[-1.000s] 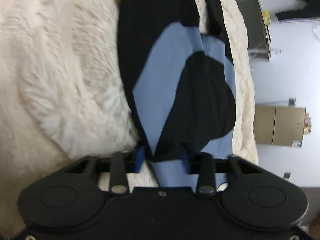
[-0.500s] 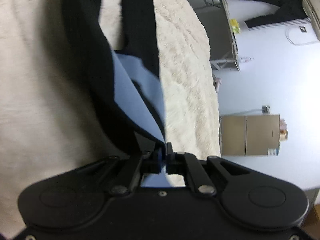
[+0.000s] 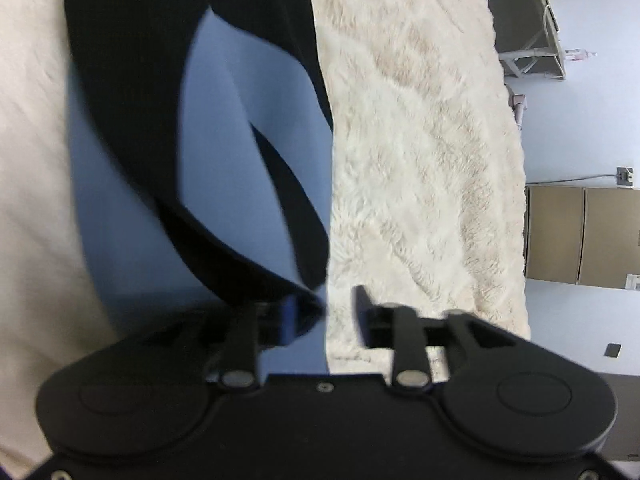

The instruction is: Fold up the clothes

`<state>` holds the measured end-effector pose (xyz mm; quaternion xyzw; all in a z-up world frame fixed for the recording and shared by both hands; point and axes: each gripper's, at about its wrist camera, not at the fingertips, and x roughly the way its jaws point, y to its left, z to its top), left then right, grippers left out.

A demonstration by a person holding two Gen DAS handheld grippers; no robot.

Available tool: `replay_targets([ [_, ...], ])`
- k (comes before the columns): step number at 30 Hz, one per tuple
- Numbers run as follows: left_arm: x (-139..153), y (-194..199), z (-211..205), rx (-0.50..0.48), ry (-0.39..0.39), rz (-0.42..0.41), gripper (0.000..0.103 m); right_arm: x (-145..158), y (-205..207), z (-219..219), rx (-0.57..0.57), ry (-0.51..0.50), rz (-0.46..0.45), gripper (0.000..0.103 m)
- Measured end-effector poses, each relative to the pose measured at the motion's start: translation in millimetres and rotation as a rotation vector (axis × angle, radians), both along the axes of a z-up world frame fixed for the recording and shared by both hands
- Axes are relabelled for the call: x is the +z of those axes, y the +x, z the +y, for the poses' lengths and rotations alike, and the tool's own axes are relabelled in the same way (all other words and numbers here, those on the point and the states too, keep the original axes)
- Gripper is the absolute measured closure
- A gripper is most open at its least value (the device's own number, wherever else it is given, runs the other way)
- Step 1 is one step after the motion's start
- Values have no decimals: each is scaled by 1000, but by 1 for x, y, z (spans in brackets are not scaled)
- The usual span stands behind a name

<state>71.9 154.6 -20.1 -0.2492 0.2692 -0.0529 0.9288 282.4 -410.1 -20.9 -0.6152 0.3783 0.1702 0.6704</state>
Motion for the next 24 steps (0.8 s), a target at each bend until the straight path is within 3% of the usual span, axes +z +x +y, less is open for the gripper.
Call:
replay_targets([
  [3,-2,3,-3,-5,10,10,5,15,20,-22,-95,20,17,30],
  [7,-4,8,-7,-18,29,22,5,19,30,-62,-195,-144,-117,30],
  [9,-5,10,-10,-28,46,26,5,19,28,-77,-241,-164,-143,30],
  [12,-6,11,-13,-40,60,31,5,27,15,-82,-282,-108,-231,28],
  [15,-7,13,-15,-47,68,35,5,42,-8,-64,-312,82,-348,26],
  [16,-7,14,-16,-48,69,36,5,46,-25,-52,-273,204,-362,25],
  [18,-8,15,-16,-52,69,39,5,45,-57,-24,-149,351,-351,16],
  [24,-7,14,-16,-54,69,38,5,-25,-148,75,248,309,-309,21],
])
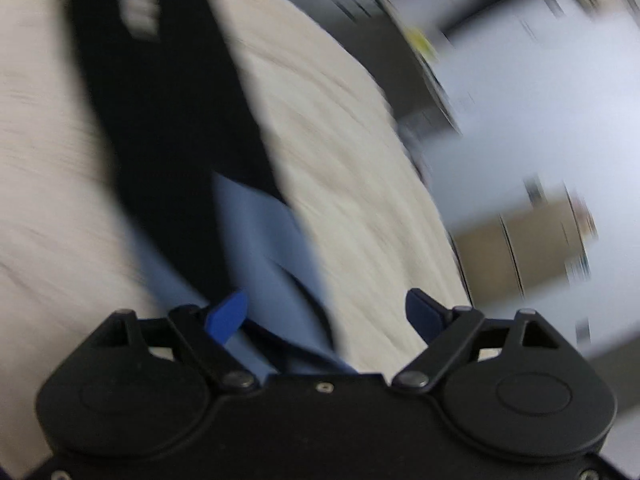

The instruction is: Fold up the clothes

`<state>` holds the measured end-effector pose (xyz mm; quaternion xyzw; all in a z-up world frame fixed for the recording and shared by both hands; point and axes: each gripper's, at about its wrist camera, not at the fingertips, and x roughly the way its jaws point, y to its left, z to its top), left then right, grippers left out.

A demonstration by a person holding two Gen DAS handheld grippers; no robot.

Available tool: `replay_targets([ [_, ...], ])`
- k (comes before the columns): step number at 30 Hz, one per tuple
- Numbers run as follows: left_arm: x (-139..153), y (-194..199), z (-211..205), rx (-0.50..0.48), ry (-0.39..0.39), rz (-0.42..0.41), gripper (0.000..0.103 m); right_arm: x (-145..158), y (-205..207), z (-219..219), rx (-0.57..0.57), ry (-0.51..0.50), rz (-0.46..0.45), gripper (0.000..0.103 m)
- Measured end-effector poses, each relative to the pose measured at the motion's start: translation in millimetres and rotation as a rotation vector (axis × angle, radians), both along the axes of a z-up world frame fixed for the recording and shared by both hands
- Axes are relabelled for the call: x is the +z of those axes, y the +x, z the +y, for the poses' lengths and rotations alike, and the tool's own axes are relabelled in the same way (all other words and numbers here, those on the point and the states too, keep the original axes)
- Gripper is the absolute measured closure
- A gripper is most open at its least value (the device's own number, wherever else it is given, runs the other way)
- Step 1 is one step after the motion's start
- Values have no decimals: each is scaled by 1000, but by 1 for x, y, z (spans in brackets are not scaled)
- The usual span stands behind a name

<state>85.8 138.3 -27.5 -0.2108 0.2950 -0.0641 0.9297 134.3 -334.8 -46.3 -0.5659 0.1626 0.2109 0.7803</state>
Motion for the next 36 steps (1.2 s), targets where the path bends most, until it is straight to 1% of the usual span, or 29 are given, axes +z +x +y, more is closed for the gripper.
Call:
replay_targets([
  [2,1,-2,1,3,-4,-6,5,-26,-17,26,93,-96,-33,28],
  [3,1,-2,2,5,-6,-7,5,-38,-23,36,130,-142,-53,29],
  [4,1,-2,2,7,-8,-9,5,-50,-24,44,154,-178,-79,33],
  [5,2,-2,2,8,-9,-9,5,-60,-24,49,170,-214,-98,39],
  [6,2,-3,2,9,-10,-11,5,-67,-22,52,169,-240,-115,43],
  [8,3,-4,2,9,-11,-16,5,-72,-13,56,143,-235,-120,54],
  [9,3,-5,2,10,-10,-21,5,-72,-7,57,128,-215,-95,58],
  [11,5,-6,3,11,-11,-30,5,-71,0,58,129,-191,-71,75],
  [12,5,-6,3,12,-13,-34,5,-67,0,57,143,-174,-58,79],
  [14,6,-7,4,15,-16,-43,5,-63,4,55,153,-161,-43,92],
  [16,8,-9,7,22,-30,-56,5,-54,10,53,146,-145,6,94],
  [18,8,-11,10,28,-50,-65,5,-40,9,53,140,-127,37,99],
  [20,8,-12,12,28,-63,-67,5,-26,3,56,129,-103,47,101],
  [22,8,-12,14,26,-75,-67,5,-9,6,56,108,-63,53,101],
  [23,8,-11,15,24,-80,-67,5,-8,1,59,103,-56,50,101],
  [27,8,-10,14,21,-78,-68,5,14,14,64,54,9,61,101],
  [32,10,-14,14,18,-79,-85,5,33,39,79,21,37,72,102],
  [36,9,-13,15,15,-80,-76,5,40,77,90,-36,74,131,102],
])
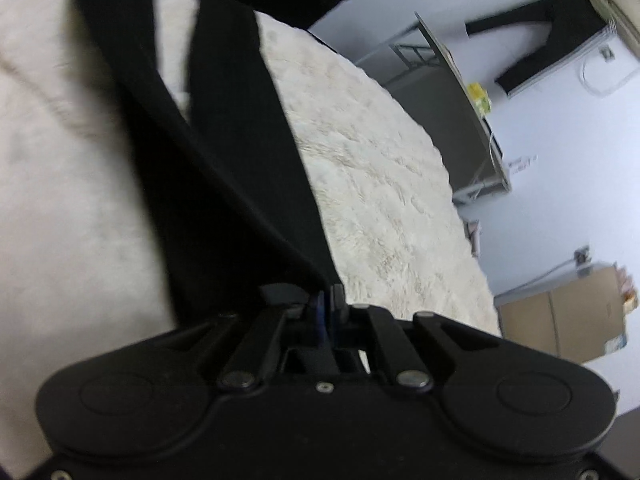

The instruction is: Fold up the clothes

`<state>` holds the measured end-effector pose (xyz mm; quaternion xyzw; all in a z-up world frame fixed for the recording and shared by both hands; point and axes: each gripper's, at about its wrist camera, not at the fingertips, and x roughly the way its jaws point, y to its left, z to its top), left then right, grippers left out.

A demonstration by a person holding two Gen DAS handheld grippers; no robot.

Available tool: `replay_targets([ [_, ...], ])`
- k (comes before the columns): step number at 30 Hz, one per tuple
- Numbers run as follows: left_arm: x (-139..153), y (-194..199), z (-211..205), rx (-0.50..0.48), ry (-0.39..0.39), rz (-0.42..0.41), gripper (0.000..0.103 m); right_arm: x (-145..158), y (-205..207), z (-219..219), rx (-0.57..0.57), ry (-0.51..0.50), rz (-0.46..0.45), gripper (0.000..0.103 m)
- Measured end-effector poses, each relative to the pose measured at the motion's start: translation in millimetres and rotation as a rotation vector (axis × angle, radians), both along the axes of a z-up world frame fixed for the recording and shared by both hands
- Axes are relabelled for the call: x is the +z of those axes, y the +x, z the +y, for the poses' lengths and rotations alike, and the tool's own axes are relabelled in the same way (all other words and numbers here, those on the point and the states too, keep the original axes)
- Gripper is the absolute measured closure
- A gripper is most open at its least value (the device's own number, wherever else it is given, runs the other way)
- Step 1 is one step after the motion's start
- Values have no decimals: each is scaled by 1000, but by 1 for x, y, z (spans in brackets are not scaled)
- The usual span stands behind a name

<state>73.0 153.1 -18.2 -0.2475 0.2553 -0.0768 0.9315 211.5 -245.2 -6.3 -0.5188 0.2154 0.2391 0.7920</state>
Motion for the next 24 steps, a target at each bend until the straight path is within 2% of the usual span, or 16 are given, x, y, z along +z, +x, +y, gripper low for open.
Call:
replay_targets([
  [3,1,-1,0,5,1,-6,5,-1,26,6,-39,-3,39,102],
  [10,0,-1,0,9,2,-1,5,-21,75,8,-153,-45,55,102],
  [11,0,0,0,9,1,2,5,-26,78,8,-162,-61,57,98],
  [13,-1,2,0,7,1,10,5,-51,89,8,-234,-157,139,95],
  [15,-2,3,0,5,7,16,5,-55,83,7,-240,-170,103,84],
  [16,-2,3,-1,2,13,19,5,-50,71,5,-272,-120,2,62],
  [17,-2,3,-2,-2,19,19,5,-44,58,4,-286,-57,-60,46],
  [19,-2,5,-5,-12,34,23,5,-32,31,0,-308,68,-183,34],
  [20,-2,7,-7,-20,44,29,5,-29,21,-1,-315,103,-218,33],
  [21,-3,9,-9,-27,54,35,5,-26,-5,-3,-317,201,-279,33],
  [23,-5,13,-19,-54,110,54,5,-32,-44,-5,-286,338,-311,25],
  [24,-6,15,-28,-82,157,65,5,-38,-64,-6,-267,398,-321,25],
])
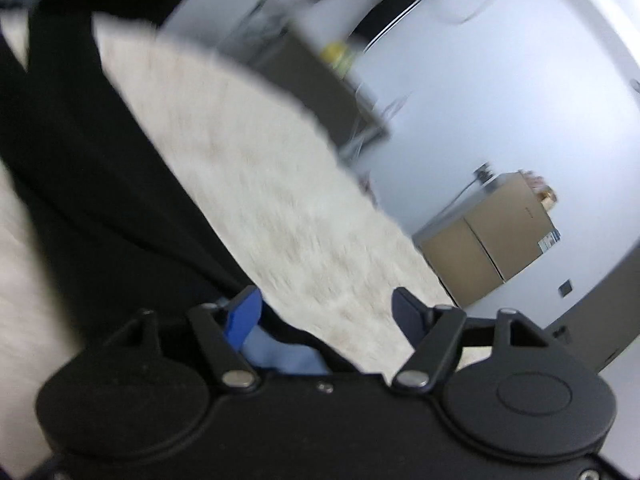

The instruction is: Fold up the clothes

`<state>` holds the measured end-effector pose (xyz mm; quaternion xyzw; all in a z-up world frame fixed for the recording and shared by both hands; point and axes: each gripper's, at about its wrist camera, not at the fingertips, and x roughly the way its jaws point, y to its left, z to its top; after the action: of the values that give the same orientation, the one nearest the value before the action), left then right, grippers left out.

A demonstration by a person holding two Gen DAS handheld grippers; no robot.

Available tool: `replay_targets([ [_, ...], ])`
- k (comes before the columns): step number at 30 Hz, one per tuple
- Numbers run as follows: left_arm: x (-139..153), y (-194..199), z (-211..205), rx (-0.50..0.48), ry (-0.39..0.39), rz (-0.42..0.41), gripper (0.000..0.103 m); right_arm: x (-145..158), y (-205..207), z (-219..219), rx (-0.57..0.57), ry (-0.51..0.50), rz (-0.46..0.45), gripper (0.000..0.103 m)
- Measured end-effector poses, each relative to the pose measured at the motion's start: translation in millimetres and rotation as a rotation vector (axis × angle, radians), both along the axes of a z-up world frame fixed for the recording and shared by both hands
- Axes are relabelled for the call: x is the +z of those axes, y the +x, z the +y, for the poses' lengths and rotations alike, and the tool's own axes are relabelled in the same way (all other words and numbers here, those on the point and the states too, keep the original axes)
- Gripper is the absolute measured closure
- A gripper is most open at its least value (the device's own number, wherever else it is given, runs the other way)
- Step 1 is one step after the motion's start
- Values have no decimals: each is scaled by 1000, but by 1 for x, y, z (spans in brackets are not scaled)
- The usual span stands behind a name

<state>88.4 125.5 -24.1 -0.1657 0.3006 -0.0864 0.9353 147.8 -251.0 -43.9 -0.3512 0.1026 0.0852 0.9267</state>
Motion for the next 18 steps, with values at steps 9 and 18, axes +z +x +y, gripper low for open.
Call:
replay_targets([
  [9,-16,9,-60,-182,308,67,19,-100,-91,15,327,-101,-194,18],
  [18,-29,11,-77,-106,553,127,45,-111,-100,17,305,-94,-251,18],
])
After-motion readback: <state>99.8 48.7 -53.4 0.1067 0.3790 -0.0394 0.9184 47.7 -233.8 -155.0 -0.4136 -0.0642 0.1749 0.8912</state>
